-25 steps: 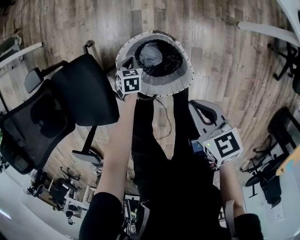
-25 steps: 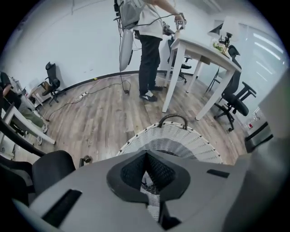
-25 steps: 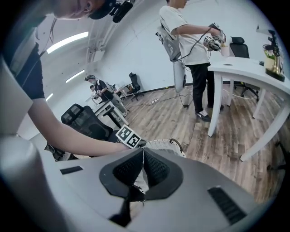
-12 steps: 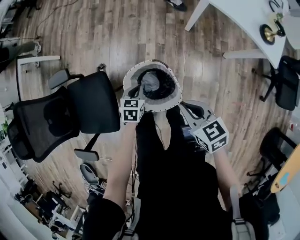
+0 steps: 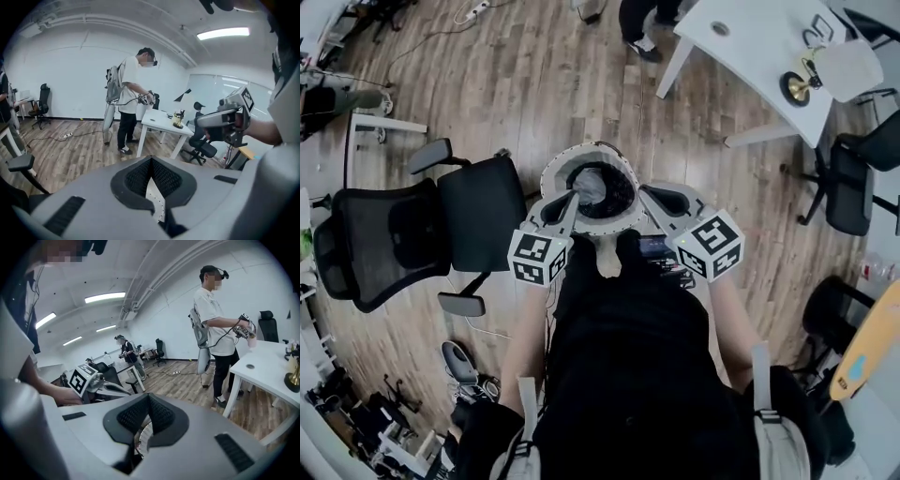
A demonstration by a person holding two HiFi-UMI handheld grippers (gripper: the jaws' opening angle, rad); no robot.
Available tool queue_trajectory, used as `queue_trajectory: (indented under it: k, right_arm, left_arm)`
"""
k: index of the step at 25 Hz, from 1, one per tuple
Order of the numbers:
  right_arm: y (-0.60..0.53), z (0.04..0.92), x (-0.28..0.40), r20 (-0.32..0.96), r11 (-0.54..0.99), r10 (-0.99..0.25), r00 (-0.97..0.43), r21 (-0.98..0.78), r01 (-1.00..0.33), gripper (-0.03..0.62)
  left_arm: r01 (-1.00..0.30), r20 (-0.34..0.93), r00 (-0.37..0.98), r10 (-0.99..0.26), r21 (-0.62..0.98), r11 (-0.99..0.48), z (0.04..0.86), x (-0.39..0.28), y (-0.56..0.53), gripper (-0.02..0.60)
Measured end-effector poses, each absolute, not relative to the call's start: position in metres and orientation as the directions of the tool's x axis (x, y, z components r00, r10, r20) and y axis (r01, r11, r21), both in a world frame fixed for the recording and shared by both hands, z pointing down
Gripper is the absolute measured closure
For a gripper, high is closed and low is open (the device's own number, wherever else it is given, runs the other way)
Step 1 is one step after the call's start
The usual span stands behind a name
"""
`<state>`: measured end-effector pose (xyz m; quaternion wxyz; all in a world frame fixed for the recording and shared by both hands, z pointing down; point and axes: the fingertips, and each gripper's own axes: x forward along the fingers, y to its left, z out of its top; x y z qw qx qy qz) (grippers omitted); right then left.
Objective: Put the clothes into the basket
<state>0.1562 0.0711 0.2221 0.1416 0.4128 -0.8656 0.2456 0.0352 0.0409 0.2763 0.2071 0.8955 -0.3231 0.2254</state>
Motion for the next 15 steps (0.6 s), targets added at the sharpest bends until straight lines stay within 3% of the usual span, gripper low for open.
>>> queue_trajectory:
  k: [10, 15]
  right_arm:
    - [0.085, 0.144, 0.134, 0.297, 0.645, -0.645, -0.704, -0.282, -0.711, 0.577]
    - [0.092, 0.128, 0.133, 0.279, 0.651, -0.657, -0.7, -0.258, -0.714, 0.577]
  left_arm:
    - [-0.555, 0.332, 0.82, -0.466, 0.264, -0.789, 0.158, 0.038, 0.084, 0.572]
    - [-0.528, 0.293, 0.843, -0.451, 0.289, -0.799, 0.135, 0.032, 0.095, 0.572]
